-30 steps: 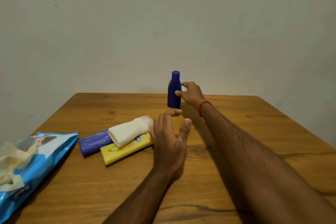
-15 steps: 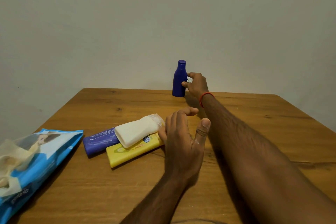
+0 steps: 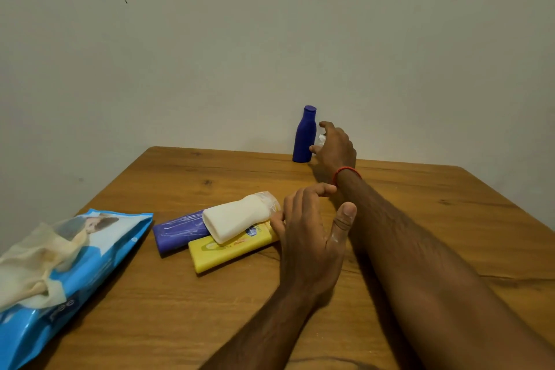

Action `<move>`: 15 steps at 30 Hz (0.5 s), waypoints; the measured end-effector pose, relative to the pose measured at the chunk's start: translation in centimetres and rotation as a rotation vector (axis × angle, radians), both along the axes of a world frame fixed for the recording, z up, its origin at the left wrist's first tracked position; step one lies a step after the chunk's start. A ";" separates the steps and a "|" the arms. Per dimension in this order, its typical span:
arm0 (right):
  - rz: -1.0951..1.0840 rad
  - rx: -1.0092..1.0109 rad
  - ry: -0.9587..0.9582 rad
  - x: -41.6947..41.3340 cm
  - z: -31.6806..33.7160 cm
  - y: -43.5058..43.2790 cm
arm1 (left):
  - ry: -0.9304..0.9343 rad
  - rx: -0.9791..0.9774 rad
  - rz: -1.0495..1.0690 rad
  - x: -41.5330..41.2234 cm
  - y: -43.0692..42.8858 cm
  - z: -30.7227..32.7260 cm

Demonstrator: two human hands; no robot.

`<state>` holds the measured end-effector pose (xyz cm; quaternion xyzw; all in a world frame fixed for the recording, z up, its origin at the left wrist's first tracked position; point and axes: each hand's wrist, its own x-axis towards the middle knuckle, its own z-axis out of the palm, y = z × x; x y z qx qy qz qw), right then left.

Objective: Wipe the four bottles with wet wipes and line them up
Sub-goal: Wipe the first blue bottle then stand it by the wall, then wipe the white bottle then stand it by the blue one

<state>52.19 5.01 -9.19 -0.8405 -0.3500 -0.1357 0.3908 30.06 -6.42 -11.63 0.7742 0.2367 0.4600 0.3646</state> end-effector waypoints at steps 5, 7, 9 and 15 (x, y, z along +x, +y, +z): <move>0.042 0.005 0.010 -0.7 0.5 -4.3 | -0.010 -0.009 -0.014 -0.1 0.0 0.0; 0.085 -0.020 0.021 -1.3 0.8 -6.5 | -0.005 -0.009 -0.028 -0.3 -0.1 0.1; 0.127 -0.039 0.034 -2.1 1.0 -8.6 | -0.001 -0.012 -0.039 -0.4 -0.1 0.2; 0.165 -0.065 0.028 -6.4 1.0 -14.3 | 0.009 -0.008 -0.042 -0.5 0.1 0.1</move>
